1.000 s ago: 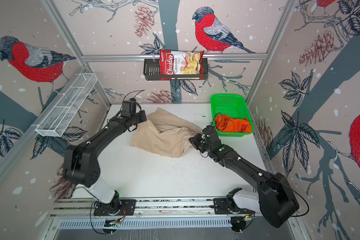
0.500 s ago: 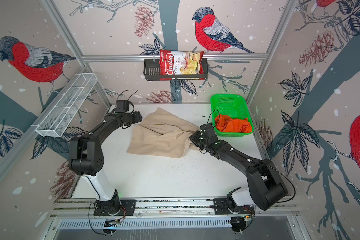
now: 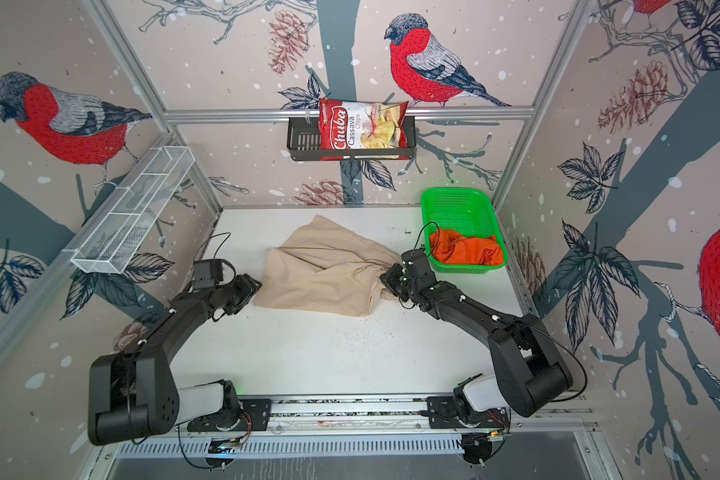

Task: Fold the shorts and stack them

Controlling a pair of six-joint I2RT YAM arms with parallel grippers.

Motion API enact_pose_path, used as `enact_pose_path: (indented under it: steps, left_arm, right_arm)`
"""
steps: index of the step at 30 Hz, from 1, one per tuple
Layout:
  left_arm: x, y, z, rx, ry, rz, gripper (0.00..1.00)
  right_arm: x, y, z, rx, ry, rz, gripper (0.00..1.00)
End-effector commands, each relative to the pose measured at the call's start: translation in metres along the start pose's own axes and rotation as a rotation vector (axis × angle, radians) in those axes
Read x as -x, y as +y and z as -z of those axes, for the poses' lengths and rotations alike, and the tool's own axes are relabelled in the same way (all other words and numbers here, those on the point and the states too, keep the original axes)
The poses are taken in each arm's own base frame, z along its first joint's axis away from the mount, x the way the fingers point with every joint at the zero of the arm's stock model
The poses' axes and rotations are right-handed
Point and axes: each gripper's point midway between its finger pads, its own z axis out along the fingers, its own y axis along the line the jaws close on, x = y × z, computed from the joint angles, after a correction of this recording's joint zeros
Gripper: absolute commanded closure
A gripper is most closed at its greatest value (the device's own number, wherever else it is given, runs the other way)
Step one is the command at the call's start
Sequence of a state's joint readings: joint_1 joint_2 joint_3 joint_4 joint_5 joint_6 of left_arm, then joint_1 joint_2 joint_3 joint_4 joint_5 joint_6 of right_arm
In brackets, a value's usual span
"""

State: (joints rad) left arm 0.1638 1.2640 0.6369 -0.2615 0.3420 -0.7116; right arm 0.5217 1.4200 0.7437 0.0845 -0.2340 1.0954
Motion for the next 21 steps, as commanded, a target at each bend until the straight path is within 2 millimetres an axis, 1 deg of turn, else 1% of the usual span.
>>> enact_pose_path:
  steps: [1,4,8,11,16,21]
  left_arm:
    - [-0.003,-0.005,-0.001,-0.105,-0.005,0.135,0.37]
    - [-0.007,0.007,-0.007,-0.085,0.001,0.175,0.4]
    - [-0.008,0.021,-0.015,-0.054,0.001,0.213,0.44]
    - [-0.008,0.029,-0.021,-0.039,-0.003,0.24,0.49]
    - [-0.002,0.034,-0.028,-0.021,-0.022,0.254,0.53]
    - [0.002,0.034,-0.035,-0.02,-0.021,0.252,0.56]
  right_arm:
    - [0.0,0.009,0.0,0.043,0.0,0.023,0.84]
    - [-0.001,0.008,0.0,0.046,0.003,0.022,0.84]
    - [-0.001,0.007,0.001,0.048,0.002,0.02,0.84]
    - [0.0,0.009,0.002,0.051,-0.001,0.021,0.84]
    - [0.001,0.01,0.005,0.052,-0.01,0.022,0.84]
    - [0.001,0.009,0.006,0.046,-0.012,0.021,0.84]
